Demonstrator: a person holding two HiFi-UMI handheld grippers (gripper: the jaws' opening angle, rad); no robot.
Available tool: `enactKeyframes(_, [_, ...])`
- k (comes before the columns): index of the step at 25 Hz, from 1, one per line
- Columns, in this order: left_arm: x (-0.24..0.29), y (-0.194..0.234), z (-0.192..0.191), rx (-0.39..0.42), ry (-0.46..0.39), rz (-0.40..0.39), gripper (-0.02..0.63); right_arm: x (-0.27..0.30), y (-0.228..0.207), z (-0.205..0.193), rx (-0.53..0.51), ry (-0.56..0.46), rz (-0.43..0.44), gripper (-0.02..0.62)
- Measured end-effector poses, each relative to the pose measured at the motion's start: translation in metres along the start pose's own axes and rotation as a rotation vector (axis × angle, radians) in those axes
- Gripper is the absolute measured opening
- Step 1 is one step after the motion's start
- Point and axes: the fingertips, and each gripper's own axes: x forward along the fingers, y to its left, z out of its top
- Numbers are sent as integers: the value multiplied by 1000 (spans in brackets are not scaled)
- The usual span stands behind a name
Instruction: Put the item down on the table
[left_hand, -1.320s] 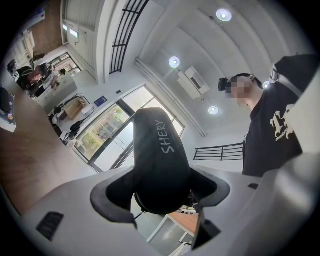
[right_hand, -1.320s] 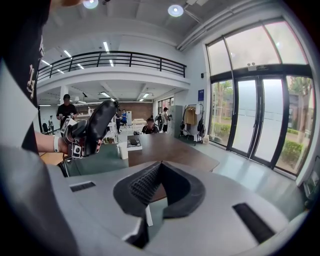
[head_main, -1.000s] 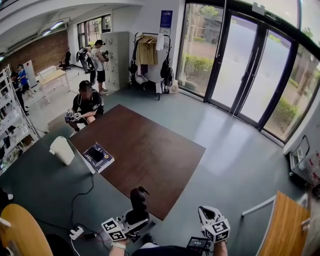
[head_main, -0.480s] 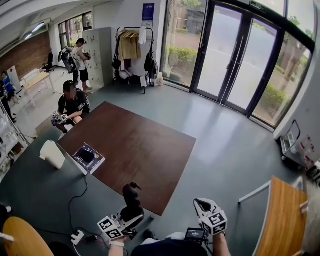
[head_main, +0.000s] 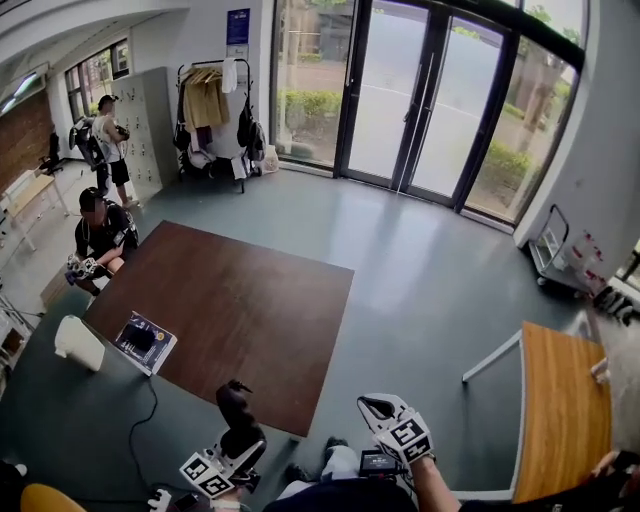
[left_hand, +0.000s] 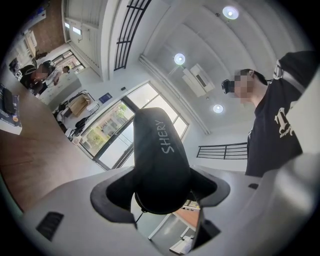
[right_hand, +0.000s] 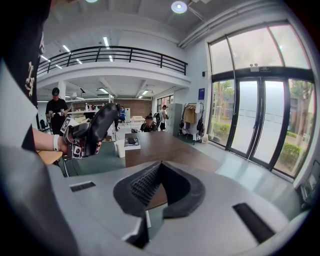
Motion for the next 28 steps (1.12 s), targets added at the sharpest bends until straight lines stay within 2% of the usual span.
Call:
enactKeyframes(6, [22,16,-10,-8,43,-13,333,2,-17,-10,24,8,-25,-12])
enactKeyframes(14, [67,44,-19,-13,126,-12,333,11,-61,5,39,-17,-65,-12])
enactKeyframes(20, [90,74,-28,-24,172,15,333,19,-91,10,48,-22,-90,-11])
enactKeyframes(28, [103,122,-50,-36,265,102,333,31,-119,13,63,-25,-108,-11])
